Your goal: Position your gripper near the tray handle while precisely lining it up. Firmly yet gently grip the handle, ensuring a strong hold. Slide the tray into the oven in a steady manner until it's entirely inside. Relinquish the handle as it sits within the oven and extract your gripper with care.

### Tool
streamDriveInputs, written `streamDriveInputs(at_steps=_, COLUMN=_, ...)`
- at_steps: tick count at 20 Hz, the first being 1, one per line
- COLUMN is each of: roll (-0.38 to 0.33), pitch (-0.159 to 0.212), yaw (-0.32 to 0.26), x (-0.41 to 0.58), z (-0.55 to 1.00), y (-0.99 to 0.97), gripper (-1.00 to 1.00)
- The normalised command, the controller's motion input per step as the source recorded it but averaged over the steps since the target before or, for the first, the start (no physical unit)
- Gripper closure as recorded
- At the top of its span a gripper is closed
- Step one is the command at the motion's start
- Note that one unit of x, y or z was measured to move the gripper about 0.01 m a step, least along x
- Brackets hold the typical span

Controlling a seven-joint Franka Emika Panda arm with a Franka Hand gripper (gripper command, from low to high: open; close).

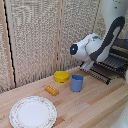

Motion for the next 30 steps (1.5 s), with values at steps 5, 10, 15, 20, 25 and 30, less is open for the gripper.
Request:
streamDriveInputs(at_steps=5, roll=-0.06, pitch=0.072, yaw=0.077, x=0.221, z=-0.04, y=-0.54, gripper=-1.0)
streamDriveInputs(at_steps=10, roll=-0.045, pitch=0.047, yaw=0.005, x=0.306, z=0.0, y=-0.44, gripper=-1.0)
streamDriveInputs(at_steps=15, roll=-0.078, pitch=0.044, yaw=0.015, x=0.161, z=0.0, y=-0.1, gripper=1.0)
streamDriveInputs(at_steps=20, roll=-0.101, pitch=0.015, yaw=0.002, x=0.057, z=0.0, y=0.0, gripper=1.0)
streamDriveInputs(at_steps=25, roll=-0.118, pitch=0.057, yaw=0.039, x=0.01, z=0.0, y=-0.08, gripper=1.0)
streamDriveInputs(at_steps=30, roll=-0.076, pitch=0.104, yaw=0.129, x=-0.089, z=0.06, y=-0.07, gripper=1.0)
